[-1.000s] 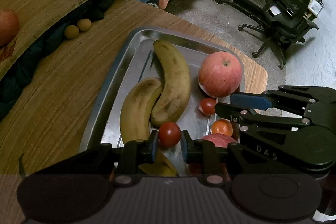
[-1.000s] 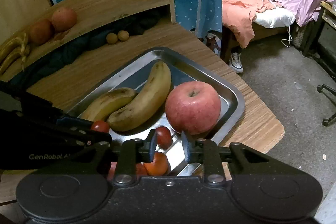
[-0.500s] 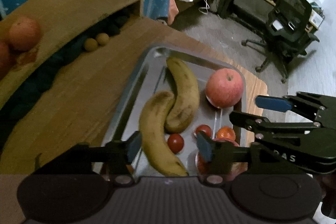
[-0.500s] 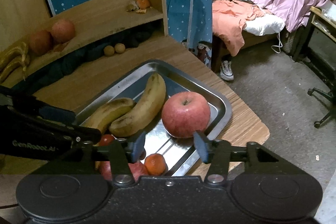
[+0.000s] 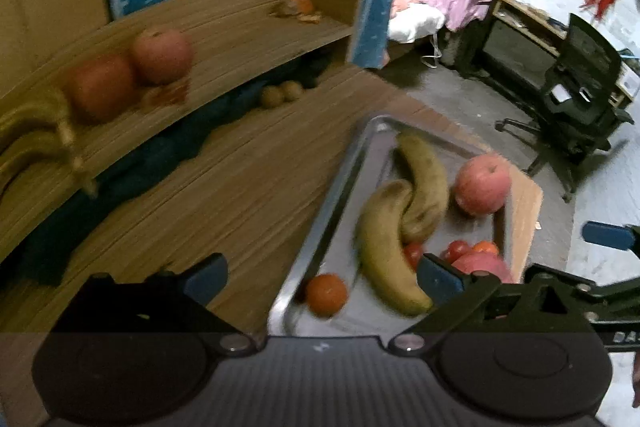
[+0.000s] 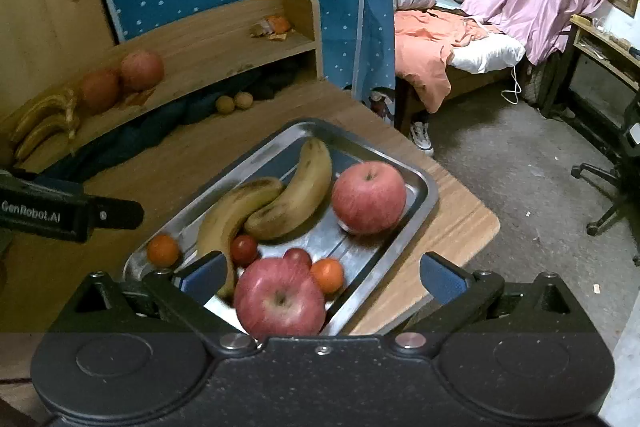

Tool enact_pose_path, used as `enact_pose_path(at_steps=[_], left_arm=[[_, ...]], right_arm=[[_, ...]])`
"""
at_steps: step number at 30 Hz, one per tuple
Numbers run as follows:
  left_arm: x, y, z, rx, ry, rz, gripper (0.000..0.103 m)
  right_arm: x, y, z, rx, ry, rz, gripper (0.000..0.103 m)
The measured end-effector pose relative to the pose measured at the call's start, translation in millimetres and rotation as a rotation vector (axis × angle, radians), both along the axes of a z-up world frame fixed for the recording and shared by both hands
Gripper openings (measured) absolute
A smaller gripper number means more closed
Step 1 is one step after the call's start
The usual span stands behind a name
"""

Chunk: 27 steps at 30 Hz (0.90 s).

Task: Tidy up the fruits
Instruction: 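Open the left gripper to drop its tomato onto the tray, then move both grippers away from the tray toward the two small brown fruits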

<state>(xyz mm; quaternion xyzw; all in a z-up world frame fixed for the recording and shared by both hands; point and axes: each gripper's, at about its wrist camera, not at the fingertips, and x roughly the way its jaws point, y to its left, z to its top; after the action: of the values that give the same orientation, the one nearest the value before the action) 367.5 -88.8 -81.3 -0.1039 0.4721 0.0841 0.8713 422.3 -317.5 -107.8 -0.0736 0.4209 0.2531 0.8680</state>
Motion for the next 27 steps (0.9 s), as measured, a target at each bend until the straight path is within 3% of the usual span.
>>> enact_pose_path(at_steps=[5,14,27], left_arm=[[-21.1,15.0,-7.9,0.059,0.053,0.053,0.103],[-54.8,51.4,-14.9,0.066,0.098,0.17,0.103],[-69.1,72.3,-5.7,0.043,0.065,0.272,0.103]], right_arm=[[-20.5,4.5,-8.0,-0.034,0.057,0.04,0.102],[-43.5,19.3,-18.8,-0.078,0.16,0.103,0.102],[-46.5,60.1,-9.1,-0.099,0.096,0.254,0.102]])
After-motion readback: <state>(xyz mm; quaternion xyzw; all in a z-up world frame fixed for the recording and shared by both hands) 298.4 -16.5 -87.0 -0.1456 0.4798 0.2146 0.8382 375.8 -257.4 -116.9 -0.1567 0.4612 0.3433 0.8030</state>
